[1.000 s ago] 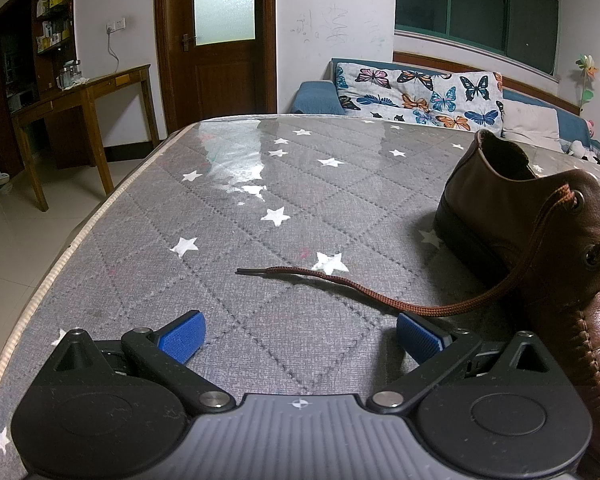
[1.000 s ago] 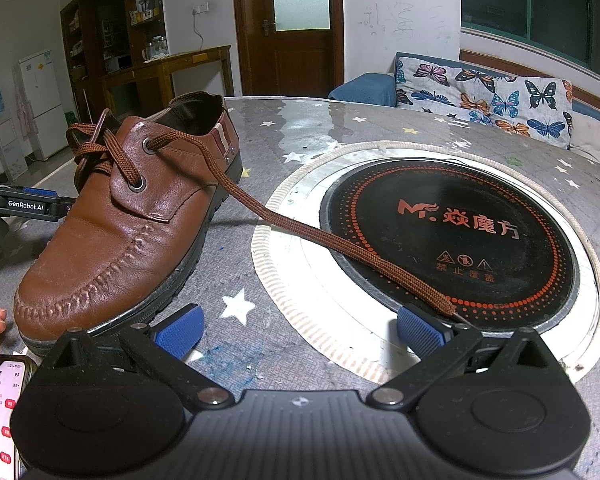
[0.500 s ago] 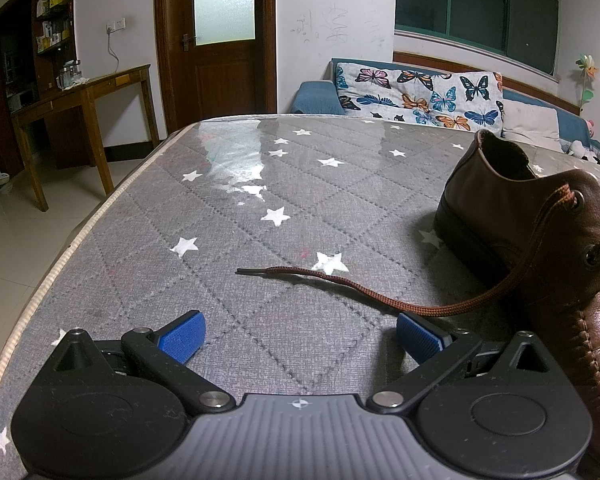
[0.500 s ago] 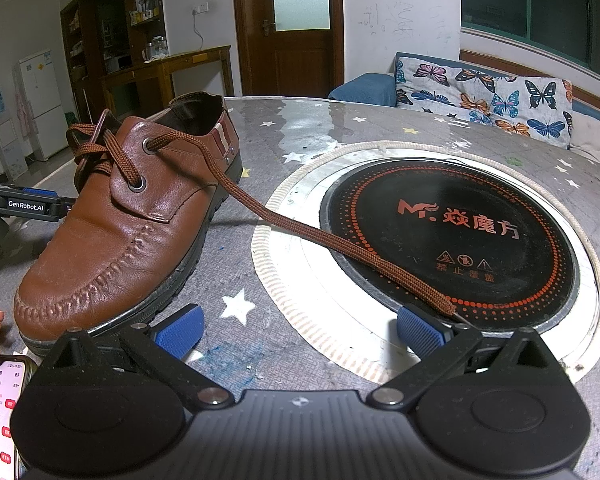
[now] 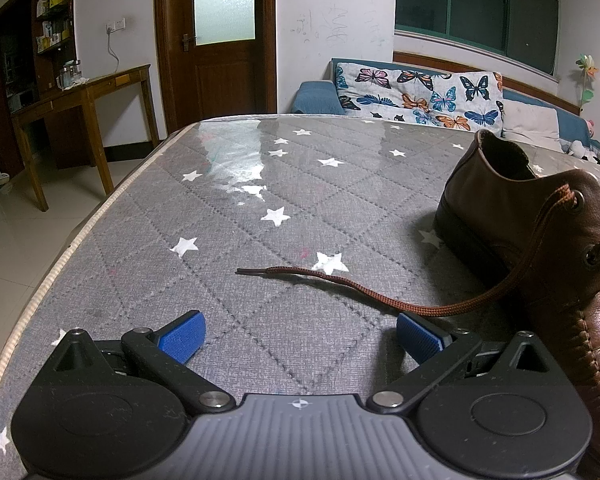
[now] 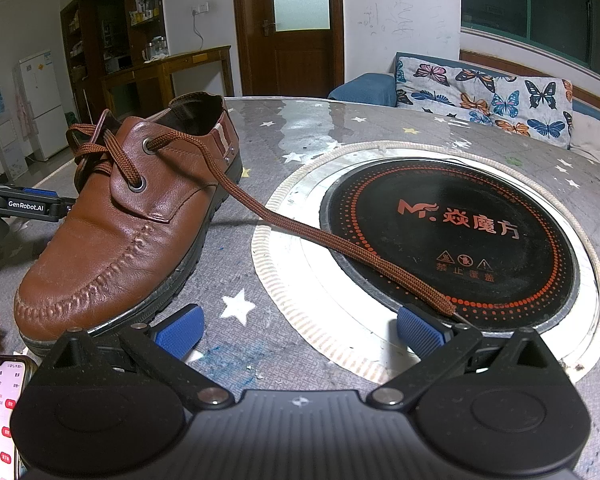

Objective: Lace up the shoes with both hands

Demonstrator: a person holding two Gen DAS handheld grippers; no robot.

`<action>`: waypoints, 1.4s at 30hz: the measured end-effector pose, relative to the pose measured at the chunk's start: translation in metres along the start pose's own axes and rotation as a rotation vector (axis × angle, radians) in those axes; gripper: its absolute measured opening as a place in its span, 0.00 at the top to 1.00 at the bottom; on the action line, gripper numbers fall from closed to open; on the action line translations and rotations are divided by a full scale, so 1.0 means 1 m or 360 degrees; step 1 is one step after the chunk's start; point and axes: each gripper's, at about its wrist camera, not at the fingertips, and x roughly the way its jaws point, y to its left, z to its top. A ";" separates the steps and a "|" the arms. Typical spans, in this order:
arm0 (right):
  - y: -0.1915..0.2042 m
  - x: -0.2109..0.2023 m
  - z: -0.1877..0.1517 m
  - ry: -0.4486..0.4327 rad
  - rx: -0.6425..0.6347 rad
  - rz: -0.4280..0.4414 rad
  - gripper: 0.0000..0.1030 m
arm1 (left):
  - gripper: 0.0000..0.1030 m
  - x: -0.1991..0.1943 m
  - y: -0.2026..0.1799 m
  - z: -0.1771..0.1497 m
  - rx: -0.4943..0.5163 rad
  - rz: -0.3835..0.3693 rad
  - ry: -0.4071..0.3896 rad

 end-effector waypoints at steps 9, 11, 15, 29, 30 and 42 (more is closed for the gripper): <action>0.000 0.000 0.000 0.0000 0.0000 0.0000 0.00 | 0.00 0.000 0.000 0.000 0.0000 0.0000 0.0000; 0.000 0.000 0.000 0.0000 0.0000 0.0000 0.00 | 0.00 0.000 0.000 0.000 0.0000 0.0000 0.0000; 0.000 0.000 0.000 0.0000 0.0000 0.0000 0.00 | 0.00 0.000 0.000 0.000 0.0000 0.0000 0.0000; 0.000 0.000 0.000 0.0000 0.0000 0.0000 0.00 | 0.00 0.000 0.000 0.000 -0.0003 -0.0004 -0.0002; 0.000 0.000 0.000 0.0000 0.0000 0.0000 0.00 | 0.00 0.001 0.002 0.001 -0.0007 -0.0009 -0.0002; 0.000 0.000 0.000 0.0000 0.0000 0.0000 0.00 | 0.00 0.013 0.011 0.010 -0.0017 0.0008 0.0002</action>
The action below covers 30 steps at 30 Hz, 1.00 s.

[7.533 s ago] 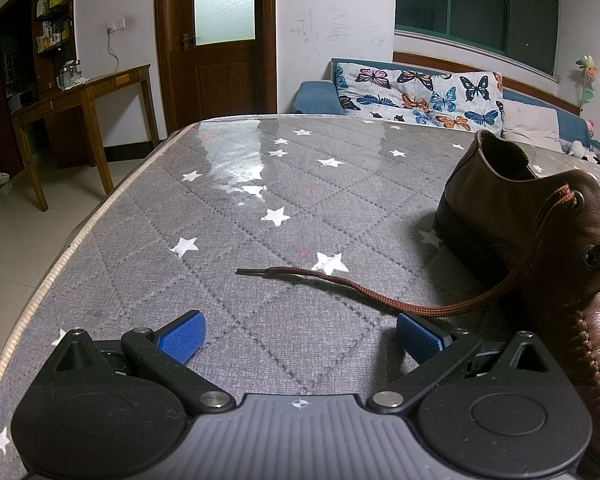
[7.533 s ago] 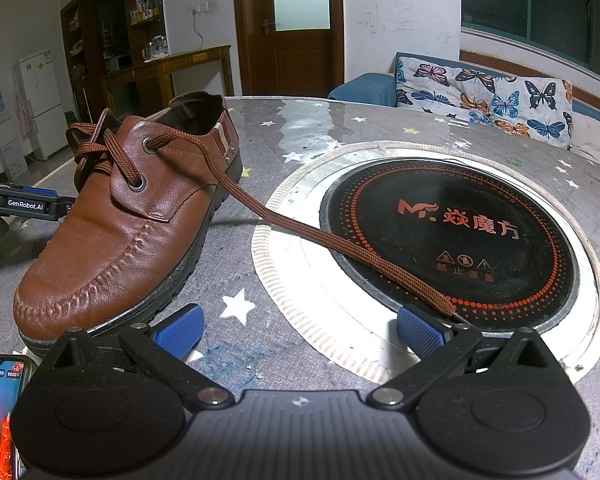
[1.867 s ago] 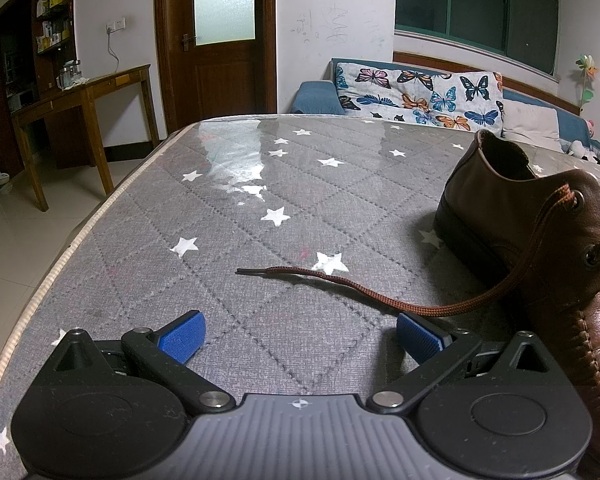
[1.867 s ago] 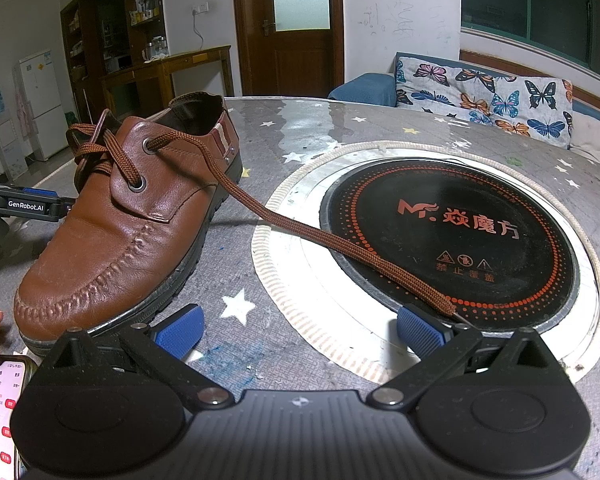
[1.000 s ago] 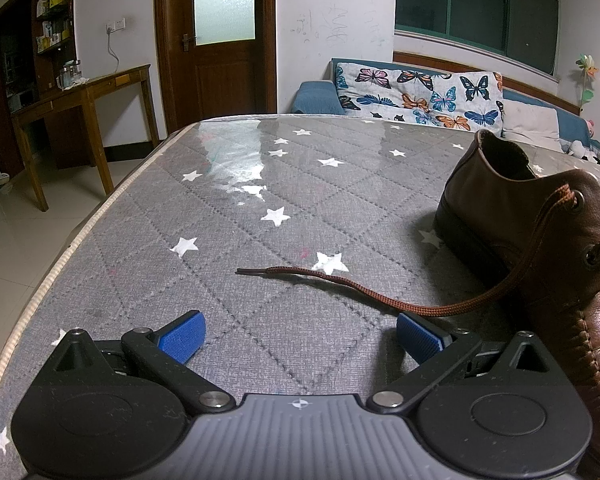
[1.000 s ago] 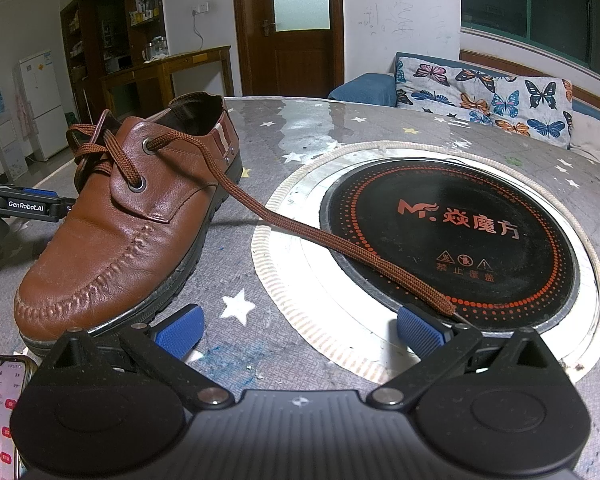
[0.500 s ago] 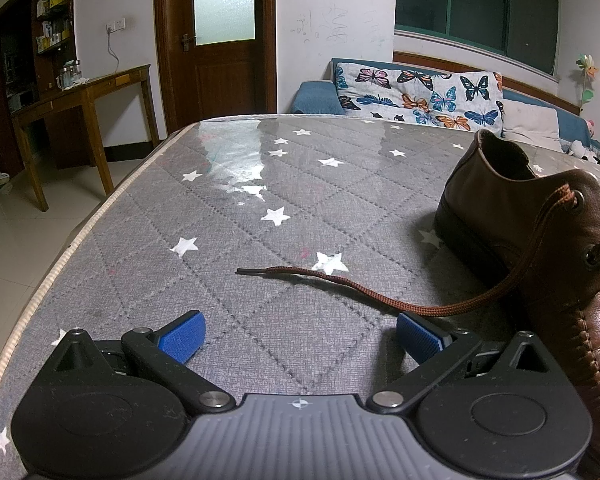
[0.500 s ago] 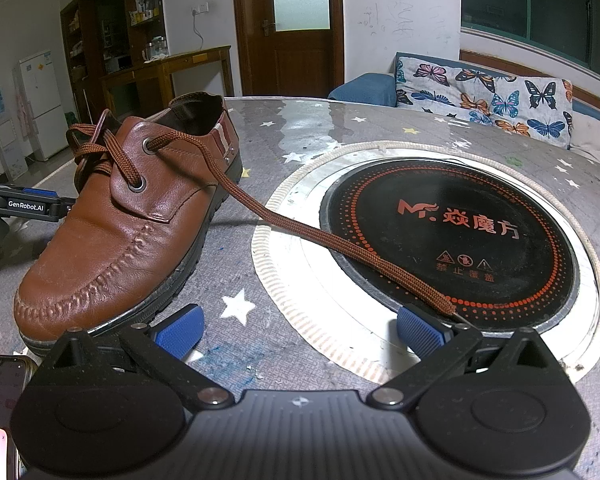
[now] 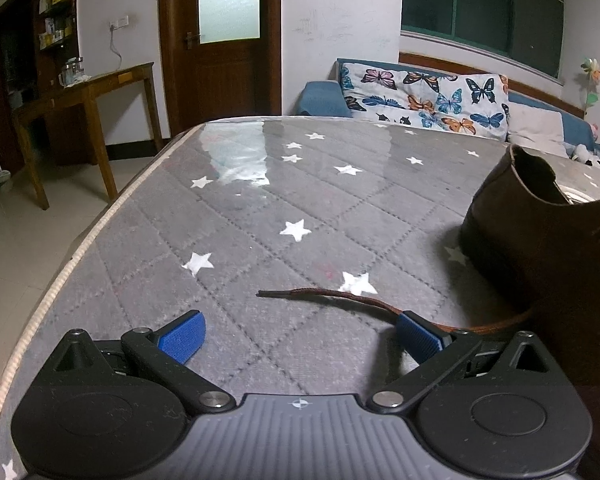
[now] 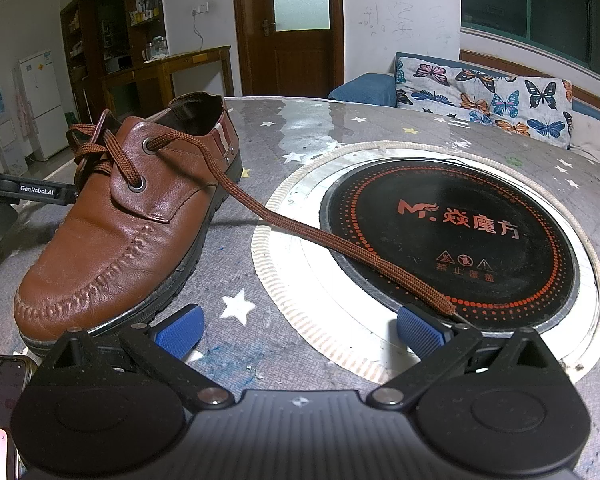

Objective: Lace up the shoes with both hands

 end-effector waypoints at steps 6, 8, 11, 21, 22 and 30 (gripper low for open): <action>0.000 0.000 0.000 0.0000 0.0000 0.0000 0.00 | 0.00 -0.001 -0.003 -0.001 0.0011 0.0009 -0.0001; 0.000 0.000 0.000 0.0000 0.0000 0.0000 0.00 | 0.00 -0.001 -0.003 -0.001 0.0013 0.0011 -0.0001; 0.000 0.000 0.000 0.0000 0.0000 0.0000 0.00 | 0.00 -0.001 -0.004 -0.001 0.0014 0.0011 -0.0001; 0.000 0.000 0.000 0.0000 0.0000 0.0000 0.00 | 0.00 0.000 -0.003 0.000 0.0013 0.0011 0.0000; 0.000 0.000 0.000 0.0000 0.0000 0.0000 0.00 | 0.00 -0.001 -0.003 0.000 0.0013 0.0011 0.0000; 0.000 0.000 0.000 0.0000 0.0000 0.0000 0.00 | 0.00 -0.001 -0.003 0.000 0.0013 0.0012 0.0000</action>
